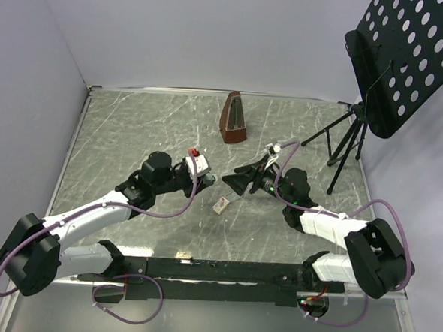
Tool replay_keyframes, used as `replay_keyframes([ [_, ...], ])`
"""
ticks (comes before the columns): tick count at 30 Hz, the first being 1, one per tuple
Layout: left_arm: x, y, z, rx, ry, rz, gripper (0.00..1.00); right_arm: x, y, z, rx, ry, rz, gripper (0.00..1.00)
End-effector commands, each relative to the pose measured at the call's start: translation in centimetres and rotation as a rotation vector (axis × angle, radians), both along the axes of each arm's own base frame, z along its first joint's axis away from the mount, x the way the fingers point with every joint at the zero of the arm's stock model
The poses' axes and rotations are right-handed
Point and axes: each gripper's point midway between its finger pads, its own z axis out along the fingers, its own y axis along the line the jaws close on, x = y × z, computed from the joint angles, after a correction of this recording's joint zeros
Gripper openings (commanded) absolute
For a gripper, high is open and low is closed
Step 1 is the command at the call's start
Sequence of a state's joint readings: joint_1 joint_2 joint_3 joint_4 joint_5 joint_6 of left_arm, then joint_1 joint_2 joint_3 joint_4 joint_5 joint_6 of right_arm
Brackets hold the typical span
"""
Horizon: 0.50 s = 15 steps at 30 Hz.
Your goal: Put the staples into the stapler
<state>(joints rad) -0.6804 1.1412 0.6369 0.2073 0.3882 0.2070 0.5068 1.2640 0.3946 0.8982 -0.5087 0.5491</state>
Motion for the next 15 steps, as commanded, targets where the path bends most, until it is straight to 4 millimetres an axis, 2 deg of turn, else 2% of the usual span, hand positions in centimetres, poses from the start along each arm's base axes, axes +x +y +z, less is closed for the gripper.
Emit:
replay_keyframes([
  [1,0.1,-1.3,6.0,-0.219,-0.107,-0.018,0.01,-0.6,1.1,3.2,0.104,-0.057,0.091,0.88],
  [9,-1.1,-2.3,7.3,-0.264,-0.127,-0.096,0.02,-0.2,1.6,2.2,0.104,-0.020,0.102,0.75],
  [15,-1.3,-2.8,7.0,-0.251,-0.111,-0.120,0.01,-0.4,2.0,2.4,0.124,-0.014,0.128,0.68],
])
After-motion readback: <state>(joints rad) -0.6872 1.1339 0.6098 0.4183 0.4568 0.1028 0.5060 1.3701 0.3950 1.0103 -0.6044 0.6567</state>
